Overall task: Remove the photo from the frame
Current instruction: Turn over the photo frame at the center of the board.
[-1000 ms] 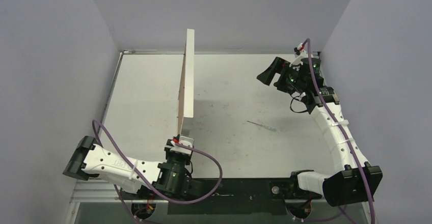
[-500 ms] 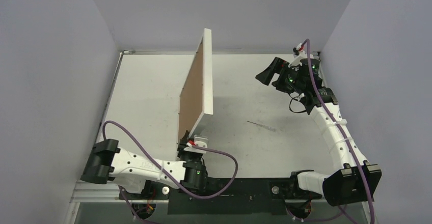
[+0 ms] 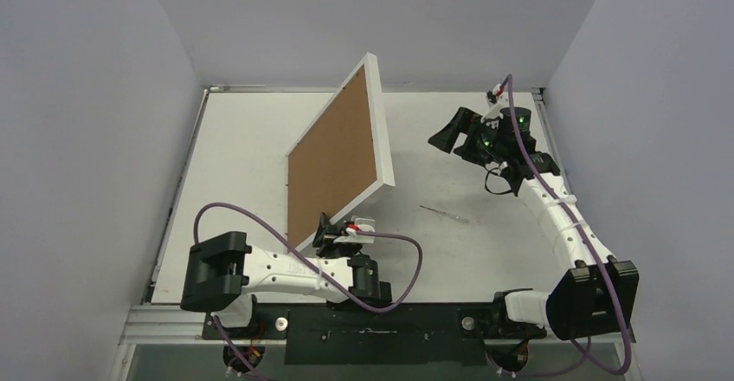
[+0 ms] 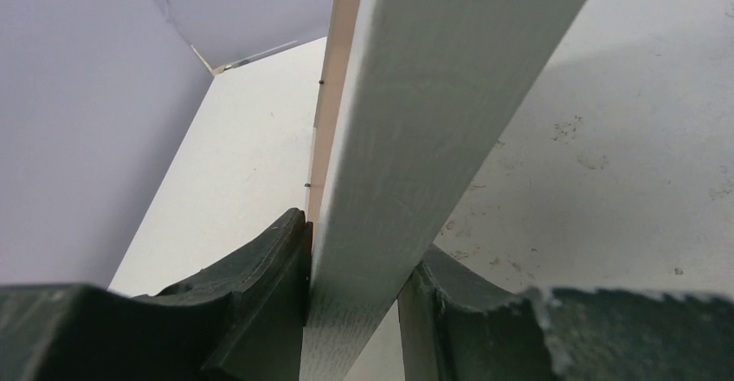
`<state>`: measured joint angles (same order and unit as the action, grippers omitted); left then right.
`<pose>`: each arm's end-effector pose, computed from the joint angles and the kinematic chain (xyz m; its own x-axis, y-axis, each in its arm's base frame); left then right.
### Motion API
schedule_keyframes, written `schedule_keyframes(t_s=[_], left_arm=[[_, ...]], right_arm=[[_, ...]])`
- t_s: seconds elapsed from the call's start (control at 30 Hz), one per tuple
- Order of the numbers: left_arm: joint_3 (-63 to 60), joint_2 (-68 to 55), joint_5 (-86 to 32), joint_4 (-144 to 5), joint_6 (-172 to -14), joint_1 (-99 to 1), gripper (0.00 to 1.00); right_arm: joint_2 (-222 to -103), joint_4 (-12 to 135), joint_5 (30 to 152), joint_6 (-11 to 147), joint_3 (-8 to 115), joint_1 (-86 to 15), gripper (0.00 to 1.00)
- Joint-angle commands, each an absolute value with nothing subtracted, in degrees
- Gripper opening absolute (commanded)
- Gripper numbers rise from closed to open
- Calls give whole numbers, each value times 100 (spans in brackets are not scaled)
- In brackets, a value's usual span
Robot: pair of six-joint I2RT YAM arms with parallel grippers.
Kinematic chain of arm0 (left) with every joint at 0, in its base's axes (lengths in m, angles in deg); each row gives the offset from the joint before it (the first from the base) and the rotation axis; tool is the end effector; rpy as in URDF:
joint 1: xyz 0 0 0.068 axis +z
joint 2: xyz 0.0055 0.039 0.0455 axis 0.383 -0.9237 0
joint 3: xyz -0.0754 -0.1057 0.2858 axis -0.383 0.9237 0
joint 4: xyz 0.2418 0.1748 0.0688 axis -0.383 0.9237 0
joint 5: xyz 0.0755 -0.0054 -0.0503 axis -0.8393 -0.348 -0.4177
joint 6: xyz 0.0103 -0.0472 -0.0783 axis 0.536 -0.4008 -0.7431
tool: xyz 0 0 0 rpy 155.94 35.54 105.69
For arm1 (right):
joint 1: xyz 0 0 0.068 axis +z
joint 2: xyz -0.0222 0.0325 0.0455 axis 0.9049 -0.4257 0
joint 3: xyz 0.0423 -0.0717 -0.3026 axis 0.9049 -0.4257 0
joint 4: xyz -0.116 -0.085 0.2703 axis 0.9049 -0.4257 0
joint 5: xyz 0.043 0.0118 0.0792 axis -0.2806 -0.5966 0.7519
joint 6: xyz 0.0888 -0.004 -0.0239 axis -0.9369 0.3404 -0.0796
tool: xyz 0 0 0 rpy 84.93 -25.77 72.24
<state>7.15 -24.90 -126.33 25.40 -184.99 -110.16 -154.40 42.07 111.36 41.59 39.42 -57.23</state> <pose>0.0943 -0.2803 0.2626 0.0069 0.3237 -0.9461 -0.0341 0.9457 0.3233 0.3465 0.0856 0.3299 -0.7180 0.3914 -0.5756 -0.1465 0.7235 0.6746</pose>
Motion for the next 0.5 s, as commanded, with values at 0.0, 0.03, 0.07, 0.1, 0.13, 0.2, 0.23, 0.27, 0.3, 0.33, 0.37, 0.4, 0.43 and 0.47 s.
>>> schedule_keyframes(t_s=[0.0, 0.03, 0.07, 0.1, 0.13, 0.2, 0.23, 0.27, 0.3, 0.33, 0.37, 0.4, 0.43, 0.47], left_arm=[[558, -2653, -13641, 2535, -20004, -11062, 0], [509, -2709, -13644, 2545, -20083, -11055, 0], [430, -2782, -13647, 2543, -20112, -11032, 0], [342, -2871, -13648, 2549, -20113, -10999, 0], [267, -2967, -13653, 2556, -20123, -10956, 0], [201, -3015, -13648, 2569, -20143, -10898, 0], [189, -3017, -13653, 2569, -20152, -10886, 0], [184, -3030, -13648, 2572, -20156, -10883, 0], [184, -3047, -13652, 2584, -20172, -10883, 0], [175, -3072, -13648, 2585, -20170, -10879, 0], [152, -3100, -13647, 2587, -20168, -10883, 0], [150, -3127, -13652, 2589, -20182, -10875, 0], [151, -3141, -13650, 2586, -20178, -10867, 0], [161, -3137, -13647, 2586, -20188, -10872, 0]], right_arm=[[-15495, 5030, 11699, 4115, 3855, -5713, 91], [-15467, 5195, 11808, 4047, 3830, -5704, 91], [-15430, 5332, 11858, 3986, 3823, -5688, 91], [-15391, 5434, 11865, 3932, 3837, -5681, 91], [-15354, 5508, 11883, 3860, 3877, -5665, 92], [-15359, 5575, 12041, 3786, 4062, -5644, 94], [-15388, 5559, 12109, 3757, 4193, -5619, 96], [-15427, 5552, 12178, 3718, 4327, -5585, 97], [-15487, 5540, 12241, 3675, 4527, -5539, 99], [-15542, 5498, 12275, 3636, 4672, -5465, 100], [-15613, 5435, 12280, 3625, 4848, -5357, 100], [-15699, 5327, 12259, 3638, 5020, -5182, 96], [-15754, 5203, 12183, 3669, 5184, -5041, 94], [-15797, 5050, 12096, 3695, 5347, -4911, 93]])
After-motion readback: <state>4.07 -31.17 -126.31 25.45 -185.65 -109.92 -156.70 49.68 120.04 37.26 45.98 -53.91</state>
